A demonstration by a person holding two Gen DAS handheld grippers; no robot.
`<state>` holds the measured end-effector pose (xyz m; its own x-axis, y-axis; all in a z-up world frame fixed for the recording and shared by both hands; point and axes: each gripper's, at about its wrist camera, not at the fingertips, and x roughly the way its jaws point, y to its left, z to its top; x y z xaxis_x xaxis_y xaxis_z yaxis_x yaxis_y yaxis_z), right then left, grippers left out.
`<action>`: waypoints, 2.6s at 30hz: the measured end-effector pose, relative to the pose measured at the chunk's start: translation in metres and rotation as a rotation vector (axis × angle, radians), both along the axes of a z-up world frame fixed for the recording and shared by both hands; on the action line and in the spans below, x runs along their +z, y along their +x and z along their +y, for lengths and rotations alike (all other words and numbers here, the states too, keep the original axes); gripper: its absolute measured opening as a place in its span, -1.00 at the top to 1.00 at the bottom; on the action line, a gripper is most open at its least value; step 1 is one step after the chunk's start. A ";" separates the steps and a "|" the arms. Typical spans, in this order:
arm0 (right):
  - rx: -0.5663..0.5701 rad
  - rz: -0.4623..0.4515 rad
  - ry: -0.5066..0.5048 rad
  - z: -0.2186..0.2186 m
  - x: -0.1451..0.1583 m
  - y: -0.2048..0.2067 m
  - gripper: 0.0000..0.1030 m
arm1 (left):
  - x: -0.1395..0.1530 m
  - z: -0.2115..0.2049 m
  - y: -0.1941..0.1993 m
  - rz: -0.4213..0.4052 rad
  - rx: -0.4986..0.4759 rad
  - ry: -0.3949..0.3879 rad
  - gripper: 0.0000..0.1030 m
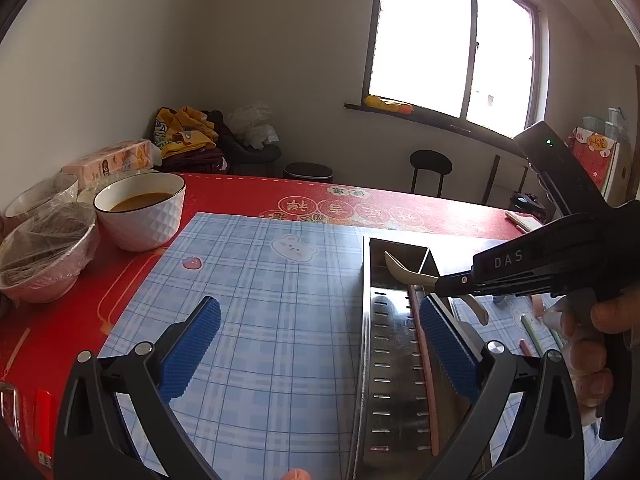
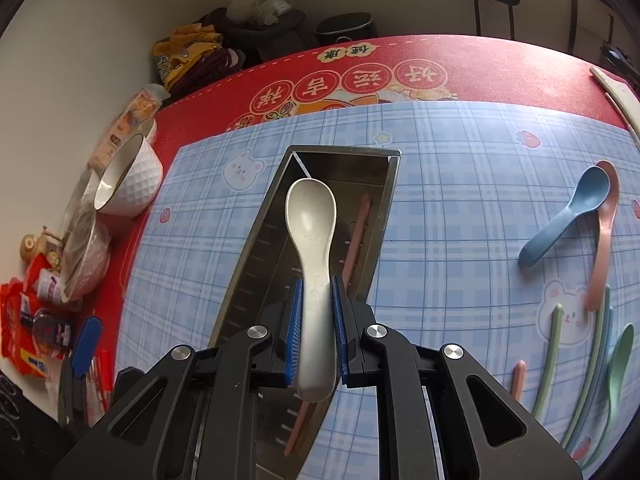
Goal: Organize utensils
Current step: 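Lower the cream spoon into the steel caddy and open the right gripper, then move the left gripper to the second pink chopstick and close on it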
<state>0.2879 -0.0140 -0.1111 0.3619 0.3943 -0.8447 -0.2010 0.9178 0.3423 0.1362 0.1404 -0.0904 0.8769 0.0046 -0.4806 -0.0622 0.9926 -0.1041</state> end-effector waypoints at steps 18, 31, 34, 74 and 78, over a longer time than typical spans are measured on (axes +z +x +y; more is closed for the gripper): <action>-0.060 0.080 0.061 0.019 -0.019 0.021 0.66 | -0.008 0.008 0.006 0.042 0.029 -0.036 -0.89; -0.003 0.023 0.298 -0.025 0.001 -0.001 0.11 | -0.007 0.004 0.006 0.026 0.031 -0.023 -0.89; 0.028 -0.059 0.258 -0.035 0.011 -0.014 0.11 | -0.007 0.006 0.005 0.029 0.035 -0.044 -0.89; -0.096 -0.572 0.061 -0.296 -0.018 -0.117 -0.02 | -0.053 -0.232 -0.005 0.365 -0.347 0.008 0.73; -0.090 -0.587 0.056 -0.293 -0.017 -0.120 -0.02 | -0.061 -0.238 0.000 0.401 -0.348 0.006 0.73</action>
